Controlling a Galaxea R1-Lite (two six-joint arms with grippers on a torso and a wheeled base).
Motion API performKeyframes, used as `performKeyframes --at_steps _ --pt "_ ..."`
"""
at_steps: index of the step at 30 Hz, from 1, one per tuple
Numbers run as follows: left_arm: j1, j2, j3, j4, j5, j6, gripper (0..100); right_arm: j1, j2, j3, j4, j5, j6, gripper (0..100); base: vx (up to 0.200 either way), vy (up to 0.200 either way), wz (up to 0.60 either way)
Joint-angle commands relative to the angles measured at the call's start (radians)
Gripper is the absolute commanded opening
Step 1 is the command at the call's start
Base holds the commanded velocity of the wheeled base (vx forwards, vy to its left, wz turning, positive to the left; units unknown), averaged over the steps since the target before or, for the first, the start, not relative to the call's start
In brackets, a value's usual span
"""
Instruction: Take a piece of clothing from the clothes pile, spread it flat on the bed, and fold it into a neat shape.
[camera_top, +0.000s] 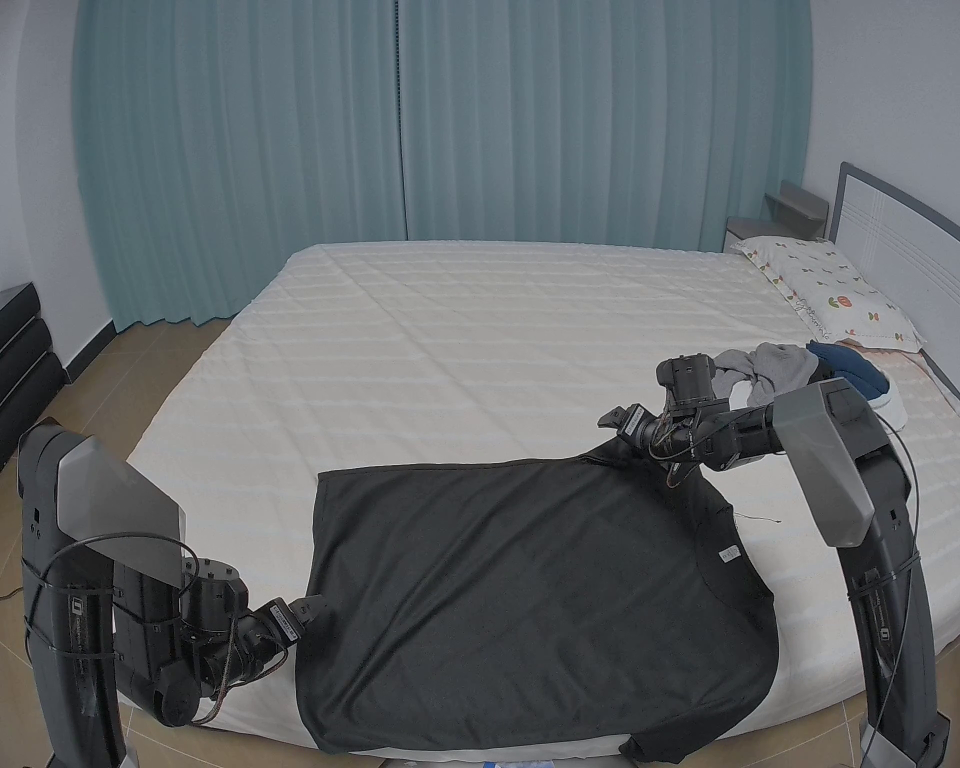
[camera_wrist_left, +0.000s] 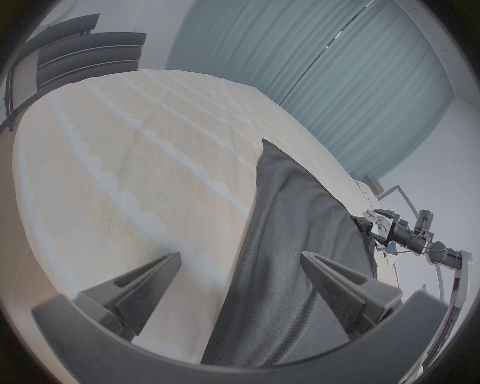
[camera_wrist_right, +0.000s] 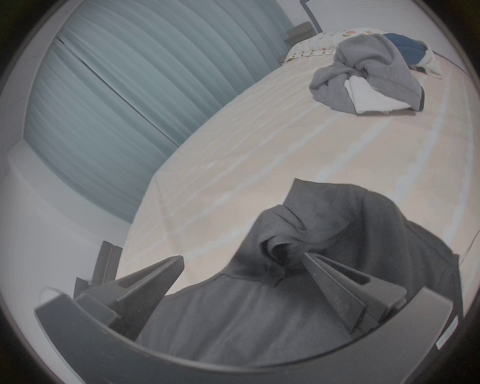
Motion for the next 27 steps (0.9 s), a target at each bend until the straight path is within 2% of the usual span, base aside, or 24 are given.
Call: performKeyframes --at_steps 1,4,10,12,13,17,27 --pt "0.0 0.016 -0.003 -0.018 0.0 -0.003 100 0.0 0.12 -0.084 -0.026 -0.021 0.01 100 0.0 0.0 0.0" --pt "0.002 0.018 -0.001 -0.018 0.0 -0.003 100 -0.006 0.141 -0.084 -0.247 -0.029 0.007 100 0.0 0.0 0.0" --pt "0.002 0.019 -0.001 -0.018 0.0 -0.008 100 -0.038 0.167 -0.084 -0.532 0.002 0.001 100 0.0 0.0 0.0" --pt "0.002 0.019 -0.001 -0.018 0.0 -0.008 100 -0.038 0.167 -0.084 -0.532 0.002 0.001 100 0.0 0.0 0.0" --pt "0.0 0.019 -0.001 -0.018 0.001 -0.008 100 -0.061 0.147 -0.084 -0.569 0.025 -0.015 100 0.0 0.0 0.0" --pt "0.0 0.021 -0.001 -0.018 0.001 -0.008 100 -0.091 0.127 -0.084 -0.563 0.049 -0.053 100 0.0 0.0 0.0" --pt "0.0 0.032 -0.003 -0.018 0.004 -0.006 100 -0.152 0.19 -0.084 -0.518 0.015 -0.067 100 0.0 0.0 0.0"
